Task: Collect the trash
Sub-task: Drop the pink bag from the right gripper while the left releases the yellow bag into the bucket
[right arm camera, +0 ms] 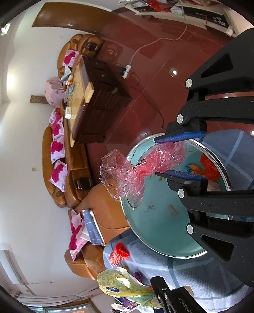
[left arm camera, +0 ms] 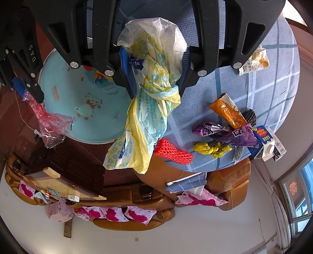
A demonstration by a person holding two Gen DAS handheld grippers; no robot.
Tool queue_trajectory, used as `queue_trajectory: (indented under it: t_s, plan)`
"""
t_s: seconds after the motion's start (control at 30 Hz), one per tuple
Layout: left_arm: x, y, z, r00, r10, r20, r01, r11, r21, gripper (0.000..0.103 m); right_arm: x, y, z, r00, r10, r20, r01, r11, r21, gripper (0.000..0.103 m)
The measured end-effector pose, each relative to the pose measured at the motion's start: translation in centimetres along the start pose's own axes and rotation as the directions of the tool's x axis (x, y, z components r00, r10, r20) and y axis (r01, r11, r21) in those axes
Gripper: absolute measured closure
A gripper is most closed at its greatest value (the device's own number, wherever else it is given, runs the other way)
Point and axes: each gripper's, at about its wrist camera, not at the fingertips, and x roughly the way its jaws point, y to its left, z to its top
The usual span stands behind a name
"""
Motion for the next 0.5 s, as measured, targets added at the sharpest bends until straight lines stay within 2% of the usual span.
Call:
queue_trajectory:
  t_s: [0.3,0.5]
  plan:
    - [0.3,-0.1,0.0,1.000,0.003,-0.006,-0.003,1.000,0.008,0.062,0.9,0.5,-0.6,0.999,0.028,-0.029,-0.029,0.999,-0.027,0.067]
    - [0.3,-0.6,0.1,1.000,0.003,-0.001,-0.003,1.000,0.020,0.062,-0.9,-0.8,0.4,0.998,0.031,0.046,-0.033,0.999,0.040,0.064]
